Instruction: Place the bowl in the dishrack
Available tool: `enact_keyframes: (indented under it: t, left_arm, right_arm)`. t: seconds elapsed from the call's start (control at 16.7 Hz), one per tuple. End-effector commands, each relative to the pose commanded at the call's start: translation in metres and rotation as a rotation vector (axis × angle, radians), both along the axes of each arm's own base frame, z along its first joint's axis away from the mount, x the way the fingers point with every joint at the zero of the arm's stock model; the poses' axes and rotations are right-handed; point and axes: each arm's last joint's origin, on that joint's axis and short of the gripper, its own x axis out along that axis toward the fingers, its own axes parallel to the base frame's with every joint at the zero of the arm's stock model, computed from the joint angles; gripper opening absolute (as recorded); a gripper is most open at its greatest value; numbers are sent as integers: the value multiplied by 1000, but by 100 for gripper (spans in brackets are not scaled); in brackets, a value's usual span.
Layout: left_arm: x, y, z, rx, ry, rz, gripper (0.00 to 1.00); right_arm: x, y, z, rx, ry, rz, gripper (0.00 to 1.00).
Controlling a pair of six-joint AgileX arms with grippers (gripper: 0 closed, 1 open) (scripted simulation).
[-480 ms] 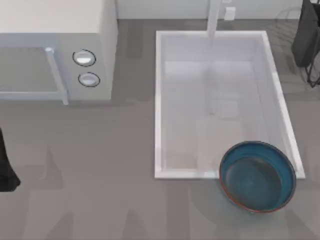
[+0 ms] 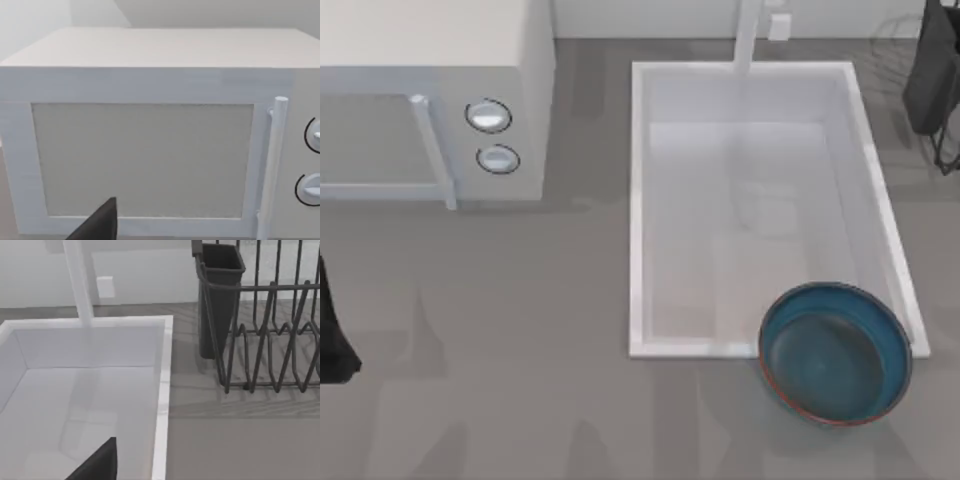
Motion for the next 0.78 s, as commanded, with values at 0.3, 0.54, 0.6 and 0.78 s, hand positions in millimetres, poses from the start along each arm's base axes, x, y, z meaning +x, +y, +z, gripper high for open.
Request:
enact_keyframes:
  t: [0.3,0.54,0.6,0.78]
  left_arm:
    - [0,0,0,0,0,0,100]
    - [0,0,0,0,0,0,100]
    - [0,0,0,0,0,0,100]
    - [0,0,0,0,0,0,100]
  right_arm:
    - [33,19,33,49,448,55,100]
    - [76,45,40,32,840,53,100]
    - [86,52,40,20,922,46,100]
    - [111,73,40,-23,1107,22,100]
